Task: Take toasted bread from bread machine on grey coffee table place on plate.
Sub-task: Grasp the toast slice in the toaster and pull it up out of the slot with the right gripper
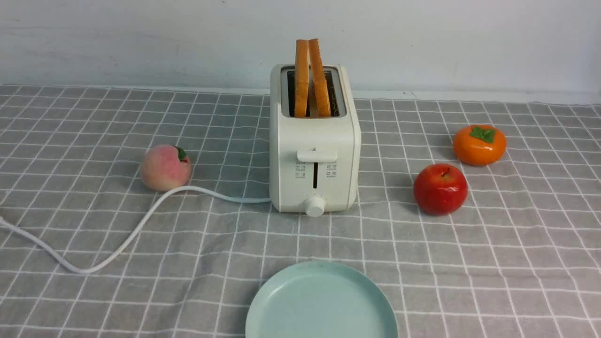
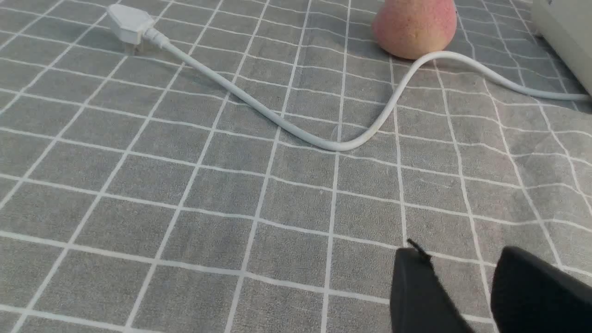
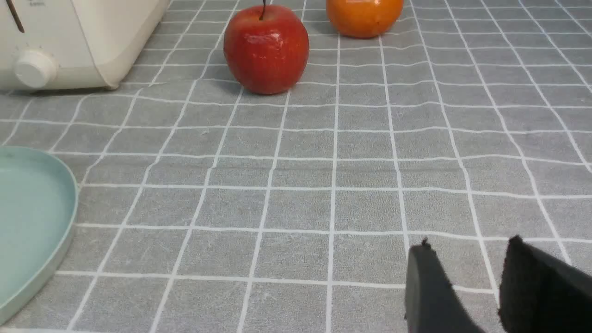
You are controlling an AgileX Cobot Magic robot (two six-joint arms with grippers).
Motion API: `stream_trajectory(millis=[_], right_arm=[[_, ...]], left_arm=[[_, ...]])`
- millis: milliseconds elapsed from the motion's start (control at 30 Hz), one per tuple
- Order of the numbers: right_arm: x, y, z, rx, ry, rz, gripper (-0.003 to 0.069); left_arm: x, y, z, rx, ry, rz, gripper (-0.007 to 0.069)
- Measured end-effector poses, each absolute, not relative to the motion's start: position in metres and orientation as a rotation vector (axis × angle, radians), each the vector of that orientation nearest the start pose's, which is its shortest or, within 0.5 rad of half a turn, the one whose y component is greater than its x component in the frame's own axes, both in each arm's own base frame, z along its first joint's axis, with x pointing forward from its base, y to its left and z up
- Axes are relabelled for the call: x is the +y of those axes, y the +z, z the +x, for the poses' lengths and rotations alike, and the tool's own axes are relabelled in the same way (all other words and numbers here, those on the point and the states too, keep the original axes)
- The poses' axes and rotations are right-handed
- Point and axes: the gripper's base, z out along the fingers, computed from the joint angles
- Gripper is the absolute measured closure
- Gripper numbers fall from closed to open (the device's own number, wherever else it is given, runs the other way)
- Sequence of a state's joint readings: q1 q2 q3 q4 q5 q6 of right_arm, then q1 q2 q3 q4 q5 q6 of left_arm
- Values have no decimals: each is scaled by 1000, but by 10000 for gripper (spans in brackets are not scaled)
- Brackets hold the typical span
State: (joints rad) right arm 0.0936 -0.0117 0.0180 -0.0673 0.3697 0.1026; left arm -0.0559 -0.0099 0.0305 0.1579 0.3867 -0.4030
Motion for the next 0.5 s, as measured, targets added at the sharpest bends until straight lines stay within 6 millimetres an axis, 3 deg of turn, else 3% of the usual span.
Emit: stream_trajectory(millis=[500], right_arm=[[3,182,55,1763,79,-37,419]], left_arm=[[2,173,54,1833,-174,-224,386]])
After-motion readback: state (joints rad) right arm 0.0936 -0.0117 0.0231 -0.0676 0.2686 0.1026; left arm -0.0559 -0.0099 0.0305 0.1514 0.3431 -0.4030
